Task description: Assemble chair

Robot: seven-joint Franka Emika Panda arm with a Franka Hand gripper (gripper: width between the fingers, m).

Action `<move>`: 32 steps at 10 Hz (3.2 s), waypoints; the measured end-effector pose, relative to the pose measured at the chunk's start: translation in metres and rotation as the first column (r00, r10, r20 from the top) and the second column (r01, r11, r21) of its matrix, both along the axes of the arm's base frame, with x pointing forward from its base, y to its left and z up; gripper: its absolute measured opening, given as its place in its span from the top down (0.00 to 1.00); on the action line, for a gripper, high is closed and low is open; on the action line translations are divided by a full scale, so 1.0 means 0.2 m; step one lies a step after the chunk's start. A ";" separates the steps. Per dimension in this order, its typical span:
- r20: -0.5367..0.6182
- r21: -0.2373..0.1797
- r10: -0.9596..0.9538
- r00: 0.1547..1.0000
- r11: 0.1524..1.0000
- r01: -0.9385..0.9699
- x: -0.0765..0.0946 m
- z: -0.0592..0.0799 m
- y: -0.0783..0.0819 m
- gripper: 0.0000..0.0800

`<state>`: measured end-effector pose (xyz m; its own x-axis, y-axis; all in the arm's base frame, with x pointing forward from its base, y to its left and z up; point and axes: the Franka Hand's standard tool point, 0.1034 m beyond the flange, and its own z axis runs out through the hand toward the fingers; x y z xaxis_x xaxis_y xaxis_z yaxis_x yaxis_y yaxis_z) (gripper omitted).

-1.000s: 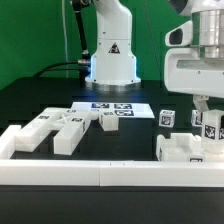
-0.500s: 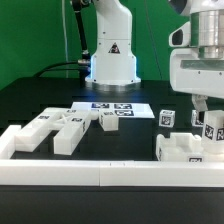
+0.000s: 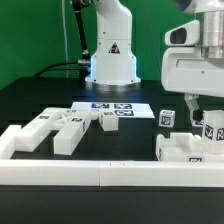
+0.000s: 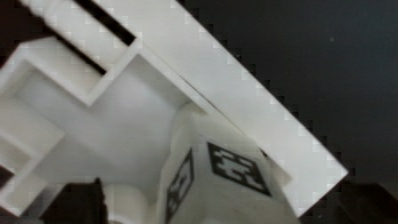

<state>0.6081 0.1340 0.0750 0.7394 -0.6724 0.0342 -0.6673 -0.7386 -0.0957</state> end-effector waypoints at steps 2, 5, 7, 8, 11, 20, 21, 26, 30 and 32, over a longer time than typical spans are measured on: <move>0.004 -0.016 0.188 0.982 0.982 -0.188 0.01 0.01 -0.01 0.19; 0.008 -0.058 0.466 0.885 0.884 -0.465 0.03 0.02 -0.02 0.19; -0.004 -0.081 0.584 0.812 0.809 -0.582 0.03 0.02 -0.02 0.19; -0.009 -0.091 0.647 0.763 0.759 -0.645 0.03 0.02 -0.02 0.19; -0.023 -0.113 0.784 0.621 0.615 -0.780 0.03 0.02 -0.04 0.19; -0.010 -0.097 0.665 0.747 0.743 -0.663 0.03 0.02 -0.04 0.64; -0.004 -0.087 0.574 0.819 0.816 -0.572 0.03 0.02 -0.04 0.64; 0.009 -0.031 0.052 0.999 0.998 -0.052 0.02 0.01 -0.03 0.64; -0.004 0.022 -0.313 0.950 0.950 0.313 0.02 0.01 -0.03 0.64; -0.012 0.031 -0.415 0.910 0.909 0.415 0.02 0.01 -0.03 0.64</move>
Offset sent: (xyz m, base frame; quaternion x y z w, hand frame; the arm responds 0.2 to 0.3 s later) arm 0.0068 0.0053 0.0019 -0.0140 -0.0125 -0.2513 0.9677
